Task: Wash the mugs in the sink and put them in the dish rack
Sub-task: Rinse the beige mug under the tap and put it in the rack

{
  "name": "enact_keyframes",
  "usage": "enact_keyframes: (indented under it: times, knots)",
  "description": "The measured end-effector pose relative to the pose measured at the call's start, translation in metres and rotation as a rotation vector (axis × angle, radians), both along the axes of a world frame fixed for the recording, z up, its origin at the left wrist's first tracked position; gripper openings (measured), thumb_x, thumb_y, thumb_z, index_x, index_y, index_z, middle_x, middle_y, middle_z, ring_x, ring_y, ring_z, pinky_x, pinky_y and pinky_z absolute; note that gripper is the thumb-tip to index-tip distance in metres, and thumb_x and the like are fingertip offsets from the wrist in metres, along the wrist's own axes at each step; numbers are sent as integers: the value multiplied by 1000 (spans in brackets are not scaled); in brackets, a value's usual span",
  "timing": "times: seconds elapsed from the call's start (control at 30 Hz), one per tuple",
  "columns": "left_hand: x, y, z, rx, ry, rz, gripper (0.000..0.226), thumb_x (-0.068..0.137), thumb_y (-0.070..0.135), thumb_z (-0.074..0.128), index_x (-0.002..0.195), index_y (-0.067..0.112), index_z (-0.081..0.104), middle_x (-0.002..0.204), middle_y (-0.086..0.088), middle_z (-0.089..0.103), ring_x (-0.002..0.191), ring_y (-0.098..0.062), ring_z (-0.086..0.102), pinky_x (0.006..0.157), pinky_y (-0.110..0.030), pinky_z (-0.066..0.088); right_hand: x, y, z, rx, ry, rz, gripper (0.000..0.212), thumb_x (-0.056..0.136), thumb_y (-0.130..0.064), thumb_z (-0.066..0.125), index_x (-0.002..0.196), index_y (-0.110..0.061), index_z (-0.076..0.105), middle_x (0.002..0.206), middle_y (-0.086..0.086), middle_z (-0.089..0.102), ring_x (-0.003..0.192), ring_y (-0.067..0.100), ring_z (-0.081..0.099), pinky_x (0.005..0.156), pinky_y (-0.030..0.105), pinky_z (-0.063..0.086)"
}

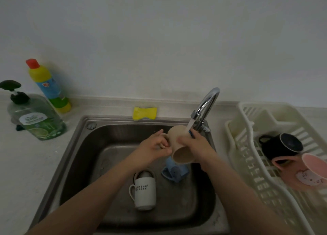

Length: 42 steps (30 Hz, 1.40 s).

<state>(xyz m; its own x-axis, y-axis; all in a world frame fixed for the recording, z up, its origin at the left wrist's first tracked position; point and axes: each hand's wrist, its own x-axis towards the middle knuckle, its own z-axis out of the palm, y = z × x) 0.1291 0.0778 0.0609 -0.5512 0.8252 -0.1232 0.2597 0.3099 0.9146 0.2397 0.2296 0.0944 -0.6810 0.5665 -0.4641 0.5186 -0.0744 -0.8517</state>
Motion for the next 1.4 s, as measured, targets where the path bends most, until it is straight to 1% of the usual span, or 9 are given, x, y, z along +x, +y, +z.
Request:
enact_keyframes:
  times: [0.1, 0.27, 0.37, 0.47, 0.7, 0.9, 1.07, 1.2, 1.4]
  knots:
    - [-4, -2, 3, 39, 47, -38, 17, 88, 10, 68, 76, 15, 58, 141, 3, 46, 139, -7, 35, 107, -13, 33, -6, 0, 14, -53, -53, 54, 33, 86, -36, 67, 116, -23, 59, 107, 9, 64, 93, 27, 64, 79, 46, 58]
    - [-14, 2, -4, 46, -258, 95, 25, 91, 30, 60, 82, 7, 58, 108, -13, 69, 101, -26, 66, 97, -50, 50, 18, -6, 17, 50, 8, 170, 39, 81, -64, 61, 112, -41, 57, 110, -3, 68, 92, 17, 68, 80, 40, 58]
    - [-9, 10, -2, -2, -409, 167, 19, 101, 22, 52, 89, 8, 58, 107, -24, 67, 85, -27, 68, 80, -41, 58, 34, -8, 6, 320, 96, 271, 55, 68, -52, 80, 115, -51, 49, 111, -25, 63, 102, -4, 59, 89, 25, 49]
    - [-4, 20, 3, -66, -420, 146, 26, 102, 27, 49, 105, 4, 61, 109, -20, 67, 76, -32, 69, 64, -33, 59, 36, -3, -3, 440, 102, 217, 67, 67, -33, 85, 116, -50, 43, 107, -28, 60, 101, -8, 56, 79, 11, 43]
    - [-6, 33, 9, -138, -234, 166, 35, 100, 35, 51, 99, 2, 63, 95, -18, 71, 83, -29, 70, 73, -46, 61, 25, 17, -22, 86, 248, 47, 58, 69, -13, 85, 119, -26, 59, 109, -4, 68, 103, 15, 64, 80, 30, 55]
    - [8, 15, -10, -275, -354, 79, 32, 102, 38, 45, 111, 12, 62, 99, -17, 70, 78, -25, 72, 60, -33, 60, 36, 11, -39, -87, 13, 137, 35, 79, -27, 77, 108, -30, 57, 107, -5, 65, 99, 14, 62, 79, 29, 50]
    - [10, 20, -20, -291, -435, 143, 35, 102, 42, 43, 117, 15, 60, 104, -10, 64, 86, -28, 68, 57, -33, 60, 31, 9, -45, -149, -90, 100, 35, 80, -34, 76, 108, -25, 58, 103, -1, 66, 92, 16, 62, 69, 27, 46]
    - [15, 26, -23, -309, -475, 52, 31, 101, 42, 45, 112, 16, 58, 107, -14, 65, 81, -26, 69, 54, -29, 57, 38, 16, -50, -187, -136, 47, 48, 73, -46, 77, 114, -25, 61, 107, 2, 67, 99, 23, 62, 84, 37, 50]
    - [7, 15, -24, -338, -462, 136, 36, 102, 40, 44, 119, 12, 58, 100, -12, 65, 79, -25, 67, 53, -31, 59, 23, 2, -43, -224, -151, 90, 45, 79, -40, 74, 115, -18, 62, 103, 4, 66, 93, 21, 62, 67, 28, 46]
